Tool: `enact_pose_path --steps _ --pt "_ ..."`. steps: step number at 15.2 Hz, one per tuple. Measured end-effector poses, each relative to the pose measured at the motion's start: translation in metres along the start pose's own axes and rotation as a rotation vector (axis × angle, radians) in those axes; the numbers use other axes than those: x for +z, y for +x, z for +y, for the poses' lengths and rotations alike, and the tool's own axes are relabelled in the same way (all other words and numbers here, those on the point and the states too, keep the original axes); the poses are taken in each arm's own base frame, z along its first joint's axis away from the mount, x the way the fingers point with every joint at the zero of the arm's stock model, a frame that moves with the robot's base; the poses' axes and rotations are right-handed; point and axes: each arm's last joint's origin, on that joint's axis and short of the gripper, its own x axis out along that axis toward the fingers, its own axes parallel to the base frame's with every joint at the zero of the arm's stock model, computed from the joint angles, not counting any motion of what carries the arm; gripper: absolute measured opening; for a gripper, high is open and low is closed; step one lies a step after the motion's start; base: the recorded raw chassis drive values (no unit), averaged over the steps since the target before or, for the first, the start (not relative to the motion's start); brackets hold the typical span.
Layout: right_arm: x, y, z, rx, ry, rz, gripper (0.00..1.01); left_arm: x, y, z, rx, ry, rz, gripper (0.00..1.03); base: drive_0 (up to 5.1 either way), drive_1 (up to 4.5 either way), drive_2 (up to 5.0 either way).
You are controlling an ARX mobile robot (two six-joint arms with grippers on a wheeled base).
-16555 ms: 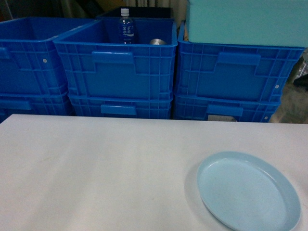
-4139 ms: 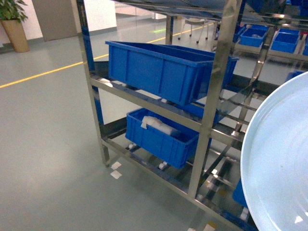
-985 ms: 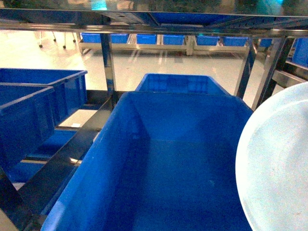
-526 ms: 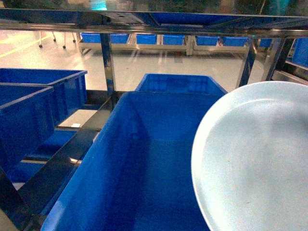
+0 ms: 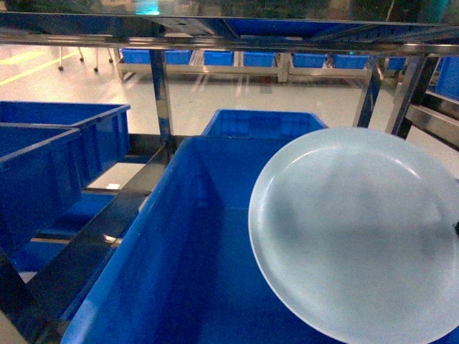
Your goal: Place blue tray on left shelf second layer neatly
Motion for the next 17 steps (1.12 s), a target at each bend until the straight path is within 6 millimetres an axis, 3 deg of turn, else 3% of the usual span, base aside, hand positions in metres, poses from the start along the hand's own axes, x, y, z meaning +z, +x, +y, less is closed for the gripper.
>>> enact_pose_path --steps 2,5,7,8,10,12,14,17 --pt "-0.015 0.000 -0.004 0.058 0.060 0.054 0.26 0.000 0.000 0.000 0.000 0.000 0.000 0.98 0.0 0.00 0.0" --pt "-0.031 -0.062 -0.015 0.118 0.109 0.144 0.70 0.000 0.000 0.000 0.000 0.000 0.000 0.98 0.0 0.00 0.0" --pt "-0.021 -0.109 -0.020 0.148 0.088 0.079 1.00 0.000 0.000 0.000 0.000 0.000 0.000 0.98 0.0 0.00 0.0" --pt "-0.012 -0.121 -0.019 0.144 0.025 0.002 0.97 0.000 0.000 0.000 0.000 0.000 0.000 0.98 0.0 0.00 0.0" --pt "-0.005 -0.127 -0.016 0.137 -0.107 -0.087 0.98 0.000 0.000 0.000 0.000 0.000 0.000 0.98 0.0 0.00 0.0" --pt "-0.007 -0.128 -0.016 -0.012 -0.266 -0.389 0.76 0.000 0.000 0.000 0.002 0.000 0.003 0.98 0.0 0.00 0.0" --pt "-0.003 -0.129 -0.031 -0.148 -0.299 -0.397 0.50 0.000 0.000 0.000 -0.001 0.000 0.000 0.98 0.0 0.00 0.0" --pt "-0.002 -0.130 -0.030 -0.127 -0.321 -0.408 0.11 0.000 0.000 0.000 -0.001 0.000 0.000 0.98 0.0 0.00 0.0"
